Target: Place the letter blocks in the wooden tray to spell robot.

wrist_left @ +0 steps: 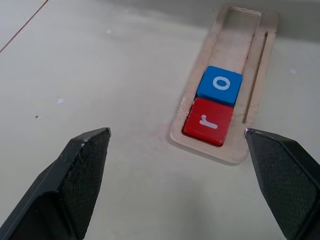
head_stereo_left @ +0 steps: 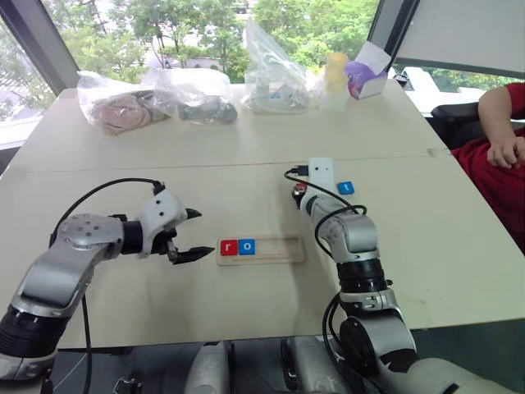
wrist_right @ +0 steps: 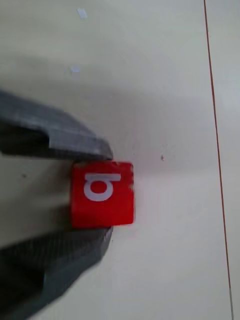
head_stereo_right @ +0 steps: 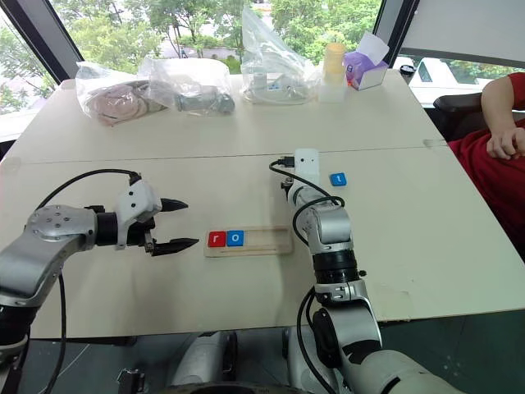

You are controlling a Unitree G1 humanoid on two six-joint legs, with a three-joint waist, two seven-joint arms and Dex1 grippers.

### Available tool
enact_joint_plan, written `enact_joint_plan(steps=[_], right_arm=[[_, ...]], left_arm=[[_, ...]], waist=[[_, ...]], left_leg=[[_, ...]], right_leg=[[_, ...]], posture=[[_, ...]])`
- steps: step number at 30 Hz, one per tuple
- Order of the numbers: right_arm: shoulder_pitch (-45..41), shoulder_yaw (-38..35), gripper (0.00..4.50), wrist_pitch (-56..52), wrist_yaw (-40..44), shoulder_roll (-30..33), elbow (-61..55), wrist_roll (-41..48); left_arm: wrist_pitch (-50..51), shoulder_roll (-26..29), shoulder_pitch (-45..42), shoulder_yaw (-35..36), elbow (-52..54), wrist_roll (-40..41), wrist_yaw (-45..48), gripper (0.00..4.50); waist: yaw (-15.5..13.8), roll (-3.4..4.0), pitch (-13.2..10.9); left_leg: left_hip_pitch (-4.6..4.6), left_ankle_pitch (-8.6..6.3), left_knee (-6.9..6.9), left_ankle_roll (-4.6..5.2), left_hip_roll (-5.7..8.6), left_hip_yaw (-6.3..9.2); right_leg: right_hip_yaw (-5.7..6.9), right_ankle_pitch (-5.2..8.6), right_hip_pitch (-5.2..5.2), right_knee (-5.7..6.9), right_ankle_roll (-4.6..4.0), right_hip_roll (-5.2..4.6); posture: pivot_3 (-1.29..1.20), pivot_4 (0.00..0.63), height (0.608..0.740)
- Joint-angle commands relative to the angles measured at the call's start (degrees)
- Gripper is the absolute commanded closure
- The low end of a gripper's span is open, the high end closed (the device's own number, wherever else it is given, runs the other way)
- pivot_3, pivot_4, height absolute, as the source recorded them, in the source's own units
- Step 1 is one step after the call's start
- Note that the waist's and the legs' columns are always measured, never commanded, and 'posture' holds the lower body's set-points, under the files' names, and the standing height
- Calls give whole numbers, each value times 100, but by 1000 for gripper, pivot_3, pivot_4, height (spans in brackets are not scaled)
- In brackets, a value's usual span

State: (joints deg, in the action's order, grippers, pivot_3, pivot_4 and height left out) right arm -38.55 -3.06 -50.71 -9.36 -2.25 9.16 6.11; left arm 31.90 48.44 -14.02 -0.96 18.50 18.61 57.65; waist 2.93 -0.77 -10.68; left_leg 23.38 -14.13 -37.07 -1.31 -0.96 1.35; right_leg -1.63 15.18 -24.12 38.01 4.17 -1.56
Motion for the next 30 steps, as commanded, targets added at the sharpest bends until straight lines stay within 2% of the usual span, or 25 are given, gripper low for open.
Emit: enact_joint_plan(steps=[1,4,7,9,12,15,17,22,25,30], right_arm=[[44,279,3347,-3,255,121,-281,-102],[256,282,3347,-218,466,482,-1127,-106],[653,64,3347,-932,722,1039,-2593,2],[1152,-258,3347,-1522,876,1396,-3828,117],[1841,-804,3347,-2083,958,1578,-5195,175],[2500,-1270,3347,-3302,864,1172,-6161,91],[2854,-1325,3347,-3846,750,780,-6496,-1],[3183,-1273,3347,-4179,569,-263,-6452,-117],[3044,-1280,3347,-4179,509,-378,-6134,-198],[2939,-1209,831,-4179,569,-71,-5944,-207]], left_arm=[[-129,-13,-43,-11,56,-35,-42,0],[-133,-59,-83,-126,112,-26,-8,0],[-49,-91,-118,-169,270,115,75,0],[64,-145,-153,-182,392,302,143,0],[170,-171,-205,-257,520,444,212,0],[118,-183,-324,-418,440,427,326,0],[62,-234,-452,-508,311,414,382,0],[-27,-405,-834,-734,113,400,524,0],[-137,-475,-973,-822,-65,315,549,0],[-193,-439,-937,-802,-105,276,541,0]], waist=[[13,0,0],[-5,2,-1],[-74,5,-4],[-127,4,-3],[-183,1,-1],[-170,1,0],[-164,0,1],[-118,3,0],[-78,1,1],[-44,-1,2]], left_leg=[[0,0,0,0,0,0],[4,0,2,0,0,1],[15,0,4,0,0,4],[23,0,3,0,2,6],[25,-1,5,0,4,7],[17,-1,5,0,3,0],[6,-1,5,0,0,6],[1,2,0,-2,-2,4],[4,2,-3,-3,1,1],[5,2,3,-3,3,1]], right_leg=[[0,0,0,0,0,0],[0,0,-4,0,0,-2],[0,2,-12,-1,3,-9],[1,4,-14,-4,7,-14],[1,7,-13,-10,12,-14],[-2,9,-13,-9,6,-3],[-1,15,-6,-4,-4,6],[-1,20,-7,1,-32,9],[-2,21,-4,-3,-29,0],[-3,18,-3,-7,-9,-2]], posture=[[0,150,740],[0,150,740],[0,150,740],[0,150,740],[0,150,740],[0,150,740],[0,150,740],[0,150,740],[0,150,740],[0,150,740]])
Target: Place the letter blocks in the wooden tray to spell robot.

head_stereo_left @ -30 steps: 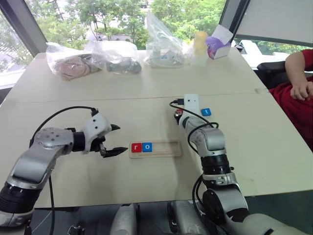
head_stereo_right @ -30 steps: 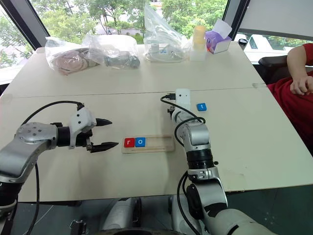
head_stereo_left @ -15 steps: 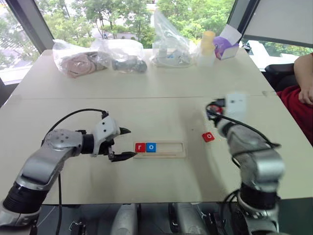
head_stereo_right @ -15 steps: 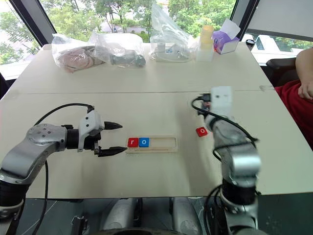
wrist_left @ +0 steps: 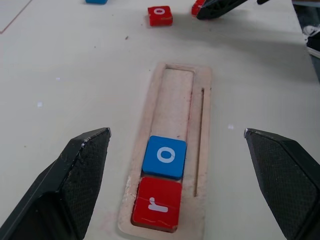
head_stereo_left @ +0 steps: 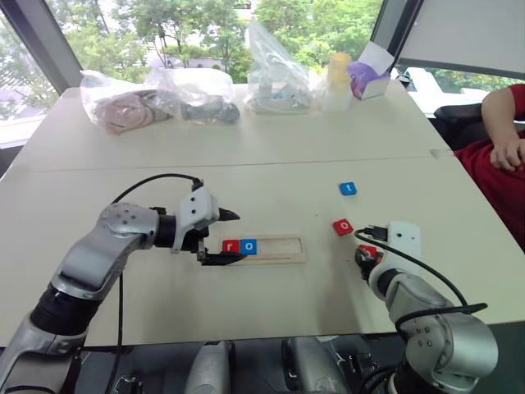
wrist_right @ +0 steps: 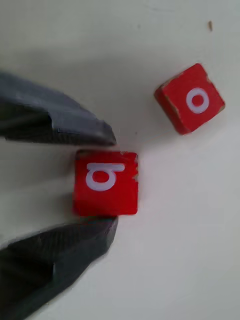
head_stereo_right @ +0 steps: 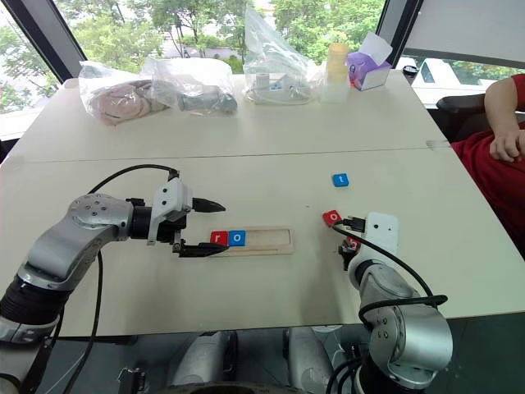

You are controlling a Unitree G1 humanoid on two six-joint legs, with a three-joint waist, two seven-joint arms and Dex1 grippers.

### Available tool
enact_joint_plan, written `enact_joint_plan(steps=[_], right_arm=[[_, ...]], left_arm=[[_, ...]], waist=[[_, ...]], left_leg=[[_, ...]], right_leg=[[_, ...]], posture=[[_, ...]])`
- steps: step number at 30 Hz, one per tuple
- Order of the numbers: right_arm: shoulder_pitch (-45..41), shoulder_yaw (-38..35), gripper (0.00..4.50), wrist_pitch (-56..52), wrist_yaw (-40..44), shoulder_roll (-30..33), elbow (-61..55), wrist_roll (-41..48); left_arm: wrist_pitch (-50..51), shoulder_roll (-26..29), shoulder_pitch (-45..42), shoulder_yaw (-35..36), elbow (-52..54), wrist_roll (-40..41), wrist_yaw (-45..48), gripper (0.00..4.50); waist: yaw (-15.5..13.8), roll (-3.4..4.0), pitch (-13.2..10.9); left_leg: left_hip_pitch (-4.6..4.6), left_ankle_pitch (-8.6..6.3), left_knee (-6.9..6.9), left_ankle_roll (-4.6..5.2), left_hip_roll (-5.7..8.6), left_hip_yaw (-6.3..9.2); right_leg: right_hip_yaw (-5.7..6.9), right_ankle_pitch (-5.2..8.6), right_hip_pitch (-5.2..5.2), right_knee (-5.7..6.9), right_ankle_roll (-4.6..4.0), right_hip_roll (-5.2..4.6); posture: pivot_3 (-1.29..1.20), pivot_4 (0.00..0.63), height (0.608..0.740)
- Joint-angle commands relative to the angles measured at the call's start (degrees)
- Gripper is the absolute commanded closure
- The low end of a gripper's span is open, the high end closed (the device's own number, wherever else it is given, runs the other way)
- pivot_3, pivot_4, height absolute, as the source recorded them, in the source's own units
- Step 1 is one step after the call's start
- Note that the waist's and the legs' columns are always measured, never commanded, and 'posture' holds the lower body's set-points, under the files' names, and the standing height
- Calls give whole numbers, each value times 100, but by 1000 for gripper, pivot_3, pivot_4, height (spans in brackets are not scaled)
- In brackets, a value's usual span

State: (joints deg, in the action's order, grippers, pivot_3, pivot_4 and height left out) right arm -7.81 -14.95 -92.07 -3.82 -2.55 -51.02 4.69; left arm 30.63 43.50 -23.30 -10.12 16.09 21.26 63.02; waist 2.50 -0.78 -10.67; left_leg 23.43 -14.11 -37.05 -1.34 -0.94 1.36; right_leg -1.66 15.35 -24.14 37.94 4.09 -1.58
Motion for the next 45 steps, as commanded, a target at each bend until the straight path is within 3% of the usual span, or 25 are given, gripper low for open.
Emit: enact_joint_plan(steps=[1,2,4,8,9,11,17,26,33,40,45], right_arm=[[-152,11,310,-43,33,57,61,-65],[-199,37,75,-39,67,216,0,-66],[-274,119,75,545,336,899,-241,-7],[19,-159,75,2099,1978,2136,-36,732],[505,-164,75,2916,3005,2760,191,962],[1176,-224,75,4216,4298,3543,626,1191],[1626,-277,75,6826,5875,4687,2747,1031],[1060,246,75,8675,6900,5283,4733,848],[12,1001,75,9406,7323,5170,6241,603],[-217,1263,3318,9543,7527,5096,6616,639],[-297,1260,3307,8980,7566,5173,6213,834]], left_arm=[[-45,72,13,143,163,29,0,0],[-16,103,47,192,194,59,-4,0],[70,214,136,389,207,174,17,0],[134,399,202,579,231,418,226,0],[247,401,173,597,322,612,342,0],[430,408,127,636,452,912,486,0],[383,584,-85,318,740,843,780,0],[444,595,-155,226,816,769,671,0],[394,712,-90,187,773,612,647,0],[490,952,181,505,870,652,525,0],[471,1237,484,943,702,647,421,0]], waist=[[-1,0,0],[-1,0,0],[0,4,-4],[-7,1,-5],[-12,0,-5],[-56,0,-6],[0,-11,-15],[-16,-13,-18],[-14,-12,-19],[-6,-15,-19],[-15,-15,-20]], left_leg=[[0,0,0,0,0,2],[0,0,0,0,0,2],[0,0,-1,0,-1,2],[4,0,0,0,1,-3],[4,0,1,0,3,-2],[2,-2,7,2,4,-4],[-13,-11,-5,17,4,-13],[-30,-11,-7,17,3,-16],[-33,-10,-9,16,4,-17],[-42,-10,-10,16,0,-16],[-93,-10,-3,16,-4,-13]], right_leg=[[1,0,0,0,0,1],[1,1,0,0,-2,1],[0,3,0,0,-6,-1],[-2,10,-1,-6,-7,-7],[0,8,3,-7,0,-3],[13,15,17,-20,13,-4],[13,11,55,-55,11,-2],[10,4,77,-64,5,2],[9,0,78,-61,11,1],[9,-3,85,-58,12,1],[2,6,129,-60,-7,-4]], posture=[[0,150,740],[0,150,740],[0,150,740],[0,150,740],[0,150,740],[0,150,740],[0,150,740],[0,150,740],[0,150,740],[0,150,740],[0,150,740]])
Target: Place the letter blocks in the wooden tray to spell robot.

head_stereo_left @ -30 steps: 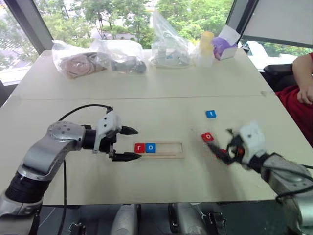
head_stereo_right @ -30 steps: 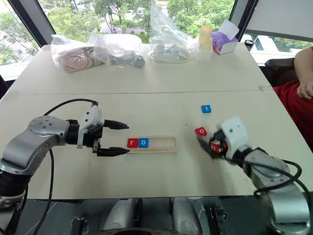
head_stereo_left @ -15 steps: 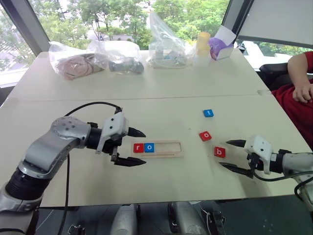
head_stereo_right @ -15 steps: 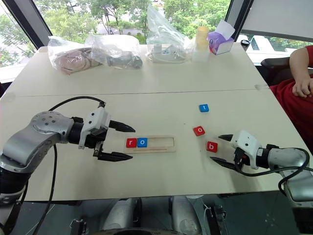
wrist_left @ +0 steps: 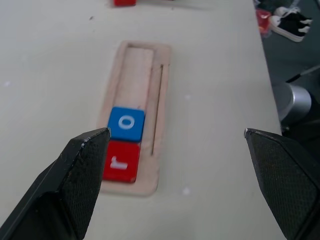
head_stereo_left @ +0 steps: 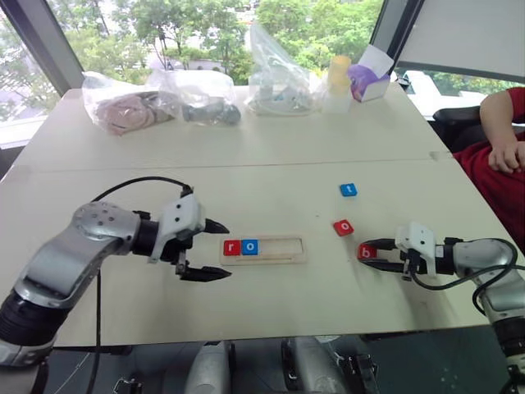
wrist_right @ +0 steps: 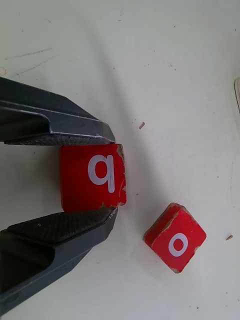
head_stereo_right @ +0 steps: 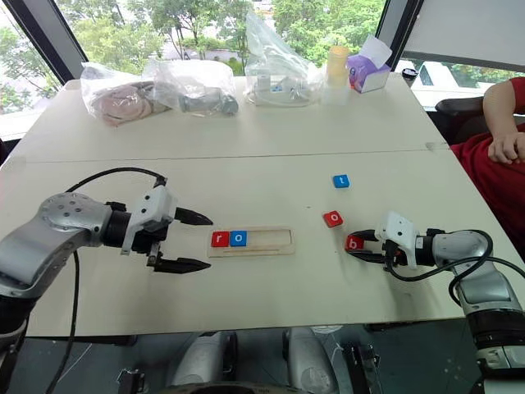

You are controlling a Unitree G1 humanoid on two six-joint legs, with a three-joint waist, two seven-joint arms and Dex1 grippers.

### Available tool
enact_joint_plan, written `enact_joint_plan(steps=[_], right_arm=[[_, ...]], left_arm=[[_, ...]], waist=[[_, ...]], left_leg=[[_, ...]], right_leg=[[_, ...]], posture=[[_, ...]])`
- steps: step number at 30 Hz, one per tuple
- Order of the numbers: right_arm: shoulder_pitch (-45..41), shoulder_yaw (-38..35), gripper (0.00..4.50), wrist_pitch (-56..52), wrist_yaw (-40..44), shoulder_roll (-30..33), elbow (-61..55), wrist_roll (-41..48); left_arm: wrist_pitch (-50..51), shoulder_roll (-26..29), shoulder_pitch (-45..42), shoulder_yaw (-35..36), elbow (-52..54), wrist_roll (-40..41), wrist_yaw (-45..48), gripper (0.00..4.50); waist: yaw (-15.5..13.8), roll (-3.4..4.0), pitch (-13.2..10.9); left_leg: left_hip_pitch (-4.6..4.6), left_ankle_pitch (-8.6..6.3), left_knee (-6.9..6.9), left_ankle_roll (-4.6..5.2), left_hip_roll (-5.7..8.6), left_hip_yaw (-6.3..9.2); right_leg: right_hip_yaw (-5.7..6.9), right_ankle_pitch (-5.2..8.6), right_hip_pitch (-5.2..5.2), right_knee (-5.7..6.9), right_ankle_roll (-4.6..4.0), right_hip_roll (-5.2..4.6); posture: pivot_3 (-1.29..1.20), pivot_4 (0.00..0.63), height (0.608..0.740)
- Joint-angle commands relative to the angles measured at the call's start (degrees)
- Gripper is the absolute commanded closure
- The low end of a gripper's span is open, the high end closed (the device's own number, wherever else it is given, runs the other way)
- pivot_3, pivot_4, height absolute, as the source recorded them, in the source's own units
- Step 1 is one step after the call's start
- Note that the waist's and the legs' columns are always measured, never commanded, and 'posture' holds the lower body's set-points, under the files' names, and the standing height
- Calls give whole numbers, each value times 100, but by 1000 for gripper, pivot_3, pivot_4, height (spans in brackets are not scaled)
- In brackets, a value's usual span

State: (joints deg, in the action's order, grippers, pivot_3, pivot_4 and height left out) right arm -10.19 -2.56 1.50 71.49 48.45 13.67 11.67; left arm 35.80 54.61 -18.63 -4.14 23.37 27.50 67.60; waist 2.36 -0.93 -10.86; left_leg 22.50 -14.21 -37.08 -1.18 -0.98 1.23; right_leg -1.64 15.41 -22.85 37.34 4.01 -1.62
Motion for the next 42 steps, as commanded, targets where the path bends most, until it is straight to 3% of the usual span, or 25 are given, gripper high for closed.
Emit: enact_joint_plan(steps=[1,5,10,13,17,39,42], right_arm=[[-215,23,3307,-843,34,51,-663,388],[-1235,377,3307,-2773,-175,-314,-2248,1379],[-1946,1203,3307,-2742,-607,-1046,-2009,734],[-2238,1877,3307,-2492,-739,-1525,-1647,247],[-2346,2222,3307,-2424,-683,-1768,-1489,31],[-2456,2515,3307,-1954,-543,-1997,-884,-525],[-2452,2495,1883,-1949,-556,-2034,-859,-554]], left_arm=[[-61,204,58,441,-129,8,-31,0],[-139,556,308,772,-446,-21,108,0],[-189,561,442,747,-386,-38,91,0],[-163,483,492,732,-291,-46,-42,0],[-109,447,615,760,-116,-13,-171,0],[-10,213,819,705,182,57,-596,0],[-26,203,819,709,161,36,-600,0]], waist=[[-4,0,0],[94,17,-16],[-45,4,-15],[-141,5,-15],[-163,5,-15],[-137,4,-15],[-138,4,-15]], left_leg=[[-2,0,0,0,0,2],[-3,0,4,0,-20,-17],[1,-1,15,-1,-39,-14],[54,-1,7,-1,-26,-18],[106,1,-6,-3,-11,-17],[97,1,-7,-3,0,-18],[96,1,-8,-3,0,-18]], right_leg=[[0,0,2,0,0,-1],[-32,-9,-25,19,-8,3],[-18,-6,-34,19,-9,18],[-2,-4,-74,18,-5,7],[-7,-19,-122,19,20,-5],[-8,-21,-118,29,22,2],[-8,-21,-118,30,22,2]], posture=[[0,150,740],[0,150,740],[0,150,740],[0,150,740],[0,150,740],[0,150,740],[0,150,740]])
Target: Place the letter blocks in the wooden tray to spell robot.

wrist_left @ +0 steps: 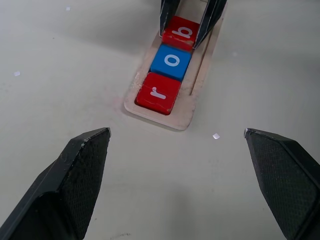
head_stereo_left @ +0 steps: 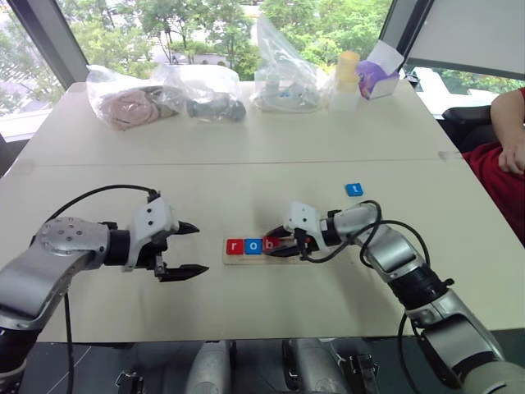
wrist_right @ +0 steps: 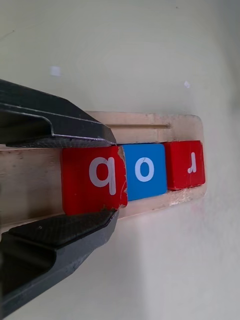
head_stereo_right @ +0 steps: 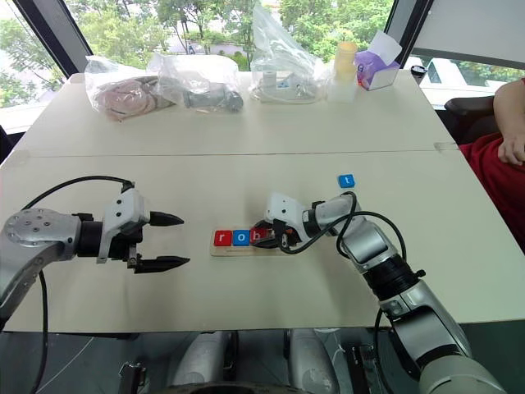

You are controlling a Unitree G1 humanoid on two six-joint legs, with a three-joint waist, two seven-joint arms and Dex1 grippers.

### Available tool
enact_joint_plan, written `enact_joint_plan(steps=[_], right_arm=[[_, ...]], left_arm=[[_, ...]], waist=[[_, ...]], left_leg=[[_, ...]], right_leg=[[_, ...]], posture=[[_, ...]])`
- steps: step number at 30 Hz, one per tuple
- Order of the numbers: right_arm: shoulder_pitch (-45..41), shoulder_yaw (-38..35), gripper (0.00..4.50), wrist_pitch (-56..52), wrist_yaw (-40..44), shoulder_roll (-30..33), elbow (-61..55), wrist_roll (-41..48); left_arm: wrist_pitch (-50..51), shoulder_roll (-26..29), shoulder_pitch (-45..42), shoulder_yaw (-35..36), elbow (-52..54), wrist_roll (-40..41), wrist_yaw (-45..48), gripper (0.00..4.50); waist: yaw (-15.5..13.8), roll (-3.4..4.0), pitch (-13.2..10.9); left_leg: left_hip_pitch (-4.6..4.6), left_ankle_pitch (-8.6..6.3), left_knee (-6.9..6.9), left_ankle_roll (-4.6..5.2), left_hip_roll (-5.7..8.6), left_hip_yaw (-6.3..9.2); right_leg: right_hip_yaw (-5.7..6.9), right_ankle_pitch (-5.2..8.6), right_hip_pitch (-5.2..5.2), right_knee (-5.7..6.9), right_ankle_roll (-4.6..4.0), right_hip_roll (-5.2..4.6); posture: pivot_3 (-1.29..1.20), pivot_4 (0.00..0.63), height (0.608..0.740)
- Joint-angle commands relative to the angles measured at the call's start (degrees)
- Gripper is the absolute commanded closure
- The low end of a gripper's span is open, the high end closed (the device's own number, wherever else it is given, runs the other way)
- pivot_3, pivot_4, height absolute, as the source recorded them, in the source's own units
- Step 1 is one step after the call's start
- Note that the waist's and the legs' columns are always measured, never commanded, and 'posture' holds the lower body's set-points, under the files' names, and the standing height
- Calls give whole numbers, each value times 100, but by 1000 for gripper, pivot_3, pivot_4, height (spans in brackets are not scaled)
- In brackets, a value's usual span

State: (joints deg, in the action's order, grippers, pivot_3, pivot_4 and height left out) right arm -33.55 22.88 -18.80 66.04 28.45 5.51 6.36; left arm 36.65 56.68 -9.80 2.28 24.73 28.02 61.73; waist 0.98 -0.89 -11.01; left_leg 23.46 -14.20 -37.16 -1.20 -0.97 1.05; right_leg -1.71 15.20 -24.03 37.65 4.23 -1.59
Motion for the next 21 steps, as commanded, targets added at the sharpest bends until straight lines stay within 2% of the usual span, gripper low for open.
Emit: enact_joint_plan(steps=[1,3,4,11,21], right_arm=[[-124,-65,1396,52,-23,-53,-34,-20],[-147,-136,254,-3,-86,-93,-62,-1],[-161,-177,120,-26,-129,-112,-70,9],[35,-392,120,-402,-222,-52,-572,212],[512,-280,120,-571,-383,-78,-878,230]], left_arm=[[-116,-5,-70,68,11,-23,-10,0],[-141,-3,-50,72,-5,-52,-18,0],[-159,-4,-44,69,-20,-69,-19,0],[-252,-69,-80,-11,-82,-173,-58,0],[-317,-141,-249,-144,-206,-261,-39,0]], waist=[[0,0,0],[5,0,0],[5,0,0],[-2,0,0],[8,-1,0]], left_leg=[[0,0,0,0,0,0],[0,0,-1,0,0,0],[-1,0,0,0,0,0],[-1,0,-1,0,0,1],[-5,0,-4,0,2,0]], right_leg=[[0,0,0,0,0,0],[0,0,0,1,0,0],[0,0,0,1,0,0],[0,0,0,3,0,-1],[0,0,0,15,0,0]], posture=[[0,150,740],[0,150,740],[0,150,740],[0,150,740],[0,150,740]])
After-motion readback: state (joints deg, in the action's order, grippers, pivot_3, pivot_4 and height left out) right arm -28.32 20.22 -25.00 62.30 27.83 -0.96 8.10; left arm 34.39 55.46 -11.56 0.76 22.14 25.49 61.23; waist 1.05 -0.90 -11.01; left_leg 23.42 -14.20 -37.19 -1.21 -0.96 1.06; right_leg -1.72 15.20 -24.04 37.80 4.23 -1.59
